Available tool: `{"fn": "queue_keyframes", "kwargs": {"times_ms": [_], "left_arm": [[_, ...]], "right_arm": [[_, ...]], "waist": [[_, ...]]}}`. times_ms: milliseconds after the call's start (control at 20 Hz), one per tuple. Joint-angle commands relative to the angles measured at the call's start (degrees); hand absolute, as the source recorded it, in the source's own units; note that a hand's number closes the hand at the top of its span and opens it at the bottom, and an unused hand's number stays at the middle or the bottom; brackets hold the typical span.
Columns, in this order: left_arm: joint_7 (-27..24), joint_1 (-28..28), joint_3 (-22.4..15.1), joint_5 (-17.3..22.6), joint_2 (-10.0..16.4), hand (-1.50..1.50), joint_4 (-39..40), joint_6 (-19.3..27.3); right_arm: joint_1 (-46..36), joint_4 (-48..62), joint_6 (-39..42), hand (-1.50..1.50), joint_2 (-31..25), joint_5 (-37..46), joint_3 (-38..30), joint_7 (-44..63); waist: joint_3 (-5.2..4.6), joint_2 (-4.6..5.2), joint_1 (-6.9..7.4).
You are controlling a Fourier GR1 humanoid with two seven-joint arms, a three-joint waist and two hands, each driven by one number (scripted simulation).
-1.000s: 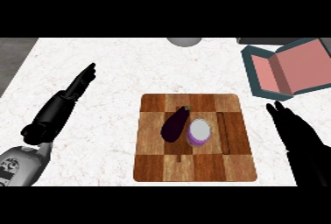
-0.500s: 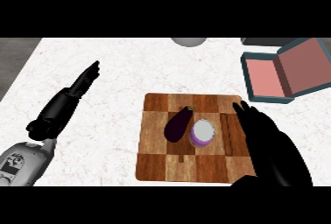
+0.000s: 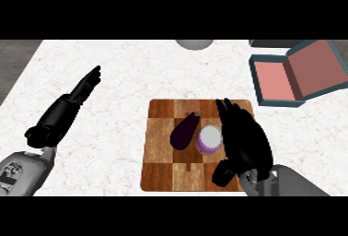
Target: Pick the can from the cutting board and place it in the cardboard box
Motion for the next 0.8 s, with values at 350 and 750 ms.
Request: {"fn": "queue_keyframes", "kwargs": {"times_ms": [350,750], "left_arm": [[-0.42,0.69,0.71,-1.20,-1.01,0.00,0.03,0.57],[-2.32,1.24,1.37,-2.32,-1.71,0.00,2.83,0.03]], "right_arm": [[-7.39,13.88,9.62,-1.50,15.28,7.84,-2.75,13.87],[-5.81,20.23,9.90,-1.50,19.61,13.22,-2.13,13.85]], "waist": [[0.21,-0.29,-1.32],[0.29,0.06,-1.85]]}}
